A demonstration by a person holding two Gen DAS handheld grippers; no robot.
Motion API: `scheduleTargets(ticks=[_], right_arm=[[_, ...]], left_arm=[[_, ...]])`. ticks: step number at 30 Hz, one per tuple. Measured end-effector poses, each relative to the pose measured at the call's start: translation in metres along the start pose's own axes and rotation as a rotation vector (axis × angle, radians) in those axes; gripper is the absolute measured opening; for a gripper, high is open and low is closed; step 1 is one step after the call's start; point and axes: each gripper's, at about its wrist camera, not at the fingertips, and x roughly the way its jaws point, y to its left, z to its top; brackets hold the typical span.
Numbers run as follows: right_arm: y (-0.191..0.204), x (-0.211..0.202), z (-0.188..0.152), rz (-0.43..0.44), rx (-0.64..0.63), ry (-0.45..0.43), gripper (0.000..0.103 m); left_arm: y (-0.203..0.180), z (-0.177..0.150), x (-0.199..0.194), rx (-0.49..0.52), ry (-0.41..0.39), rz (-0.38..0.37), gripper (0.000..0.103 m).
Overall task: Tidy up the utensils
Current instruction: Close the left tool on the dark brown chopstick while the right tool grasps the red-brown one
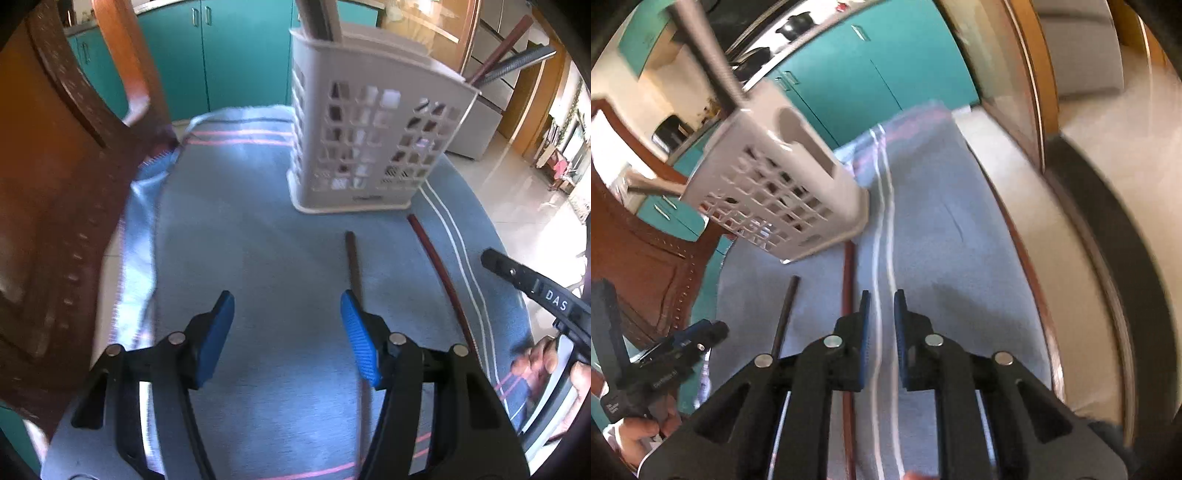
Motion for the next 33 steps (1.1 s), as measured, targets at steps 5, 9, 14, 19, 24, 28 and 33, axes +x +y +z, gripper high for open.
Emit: scheduleTargets(ticks=[5, 9, 14, 19, 24, 28, 33], right_arm=[[0.041, 0.015, 0.023, -0.035, -0.159, 0.083, 0.014], [0.063, 0.044, 0.037, -0.069, -0.236, 0.205, 0.016], [0.062, 0.057, 0.036, -0.09, -0.206, 0.227, 0.032], [0.068, 0.061, 0.034, -0.119, -0.237, 0.237, 0.036], [0.076, 0.068, 0.025, -0.159, -0.286, 0.248, 0.036], [0.082, 0.081, 0.021, -0.212, -0.326, 0.254, 0.036], [0.084, 0.089, 0.015, -0.245, -0.333, 0.247, 0.033]], left_arm=[[-0.009, 0.0, 0.016, -0.012, 0.042, -0.046, 0.06], [-0.02, -0.004, 0.025, 0.008, 0.07, -0.074, 0.06], [-0.034, -0.012, 0.034, 0.064, 0.086, -0.055, 0.061], [-0.042, -0.013, 0.036, 0.094, 0.079, -0.027, 0.061], [-0.04, -0.012, 0.036, 0.085, 0.074, 0.012, 0.04], [-0.028, -0.01, 0.034, 0.065, 0.079, 0.01, 0.03], [-0.02, -0.008, 0.034, 0.068, 0.081, -0.001, 0.029]])
